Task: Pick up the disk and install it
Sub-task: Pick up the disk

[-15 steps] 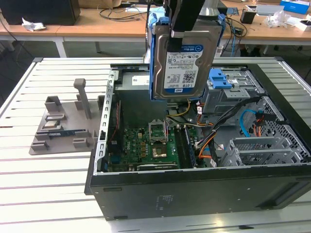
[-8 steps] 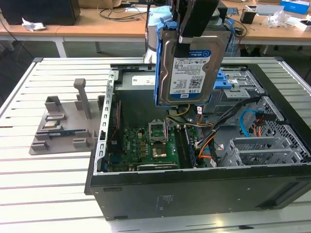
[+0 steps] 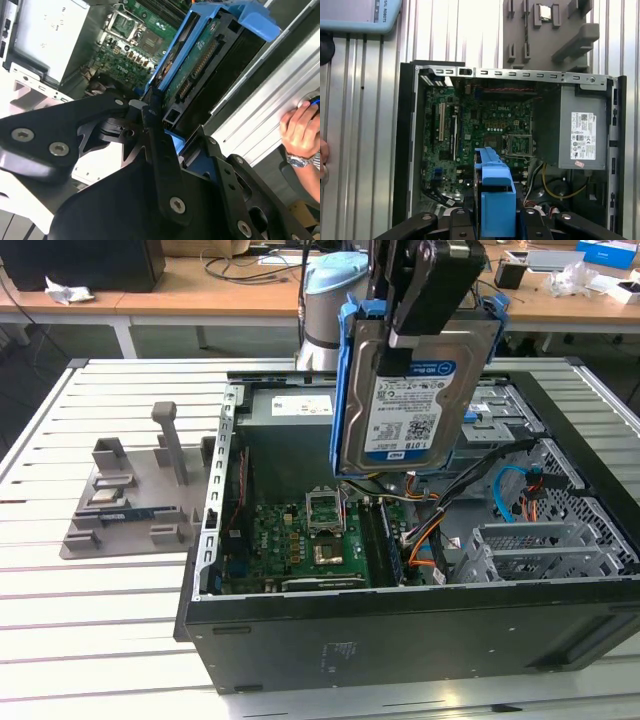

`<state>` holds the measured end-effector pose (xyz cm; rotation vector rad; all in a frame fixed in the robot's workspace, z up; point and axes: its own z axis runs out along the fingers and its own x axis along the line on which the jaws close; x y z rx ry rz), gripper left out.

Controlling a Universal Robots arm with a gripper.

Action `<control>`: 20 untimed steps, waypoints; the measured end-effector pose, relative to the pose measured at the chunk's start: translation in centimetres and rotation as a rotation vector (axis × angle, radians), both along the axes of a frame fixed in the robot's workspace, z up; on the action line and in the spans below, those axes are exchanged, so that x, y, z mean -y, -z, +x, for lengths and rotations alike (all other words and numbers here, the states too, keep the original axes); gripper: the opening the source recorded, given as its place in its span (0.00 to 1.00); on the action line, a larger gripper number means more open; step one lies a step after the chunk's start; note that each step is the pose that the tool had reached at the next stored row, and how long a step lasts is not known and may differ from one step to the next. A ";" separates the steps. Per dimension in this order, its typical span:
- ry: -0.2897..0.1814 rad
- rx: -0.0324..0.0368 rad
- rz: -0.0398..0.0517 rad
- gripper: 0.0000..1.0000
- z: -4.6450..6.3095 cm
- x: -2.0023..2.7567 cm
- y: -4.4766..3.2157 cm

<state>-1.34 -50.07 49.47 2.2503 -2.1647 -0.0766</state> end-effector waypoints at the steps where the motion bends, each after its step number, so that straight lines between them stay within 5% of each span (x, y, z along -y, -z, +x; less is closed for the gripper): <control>1: 0.000 0.0000 0.0000 0.37 0.1 0.24 0.02; 11: 0.000 0.0000 0.0000 0.37 1.4 2.80 0.23; 20: 0.000 0.0000 0.0000 0.37 2.7 4.49 0.39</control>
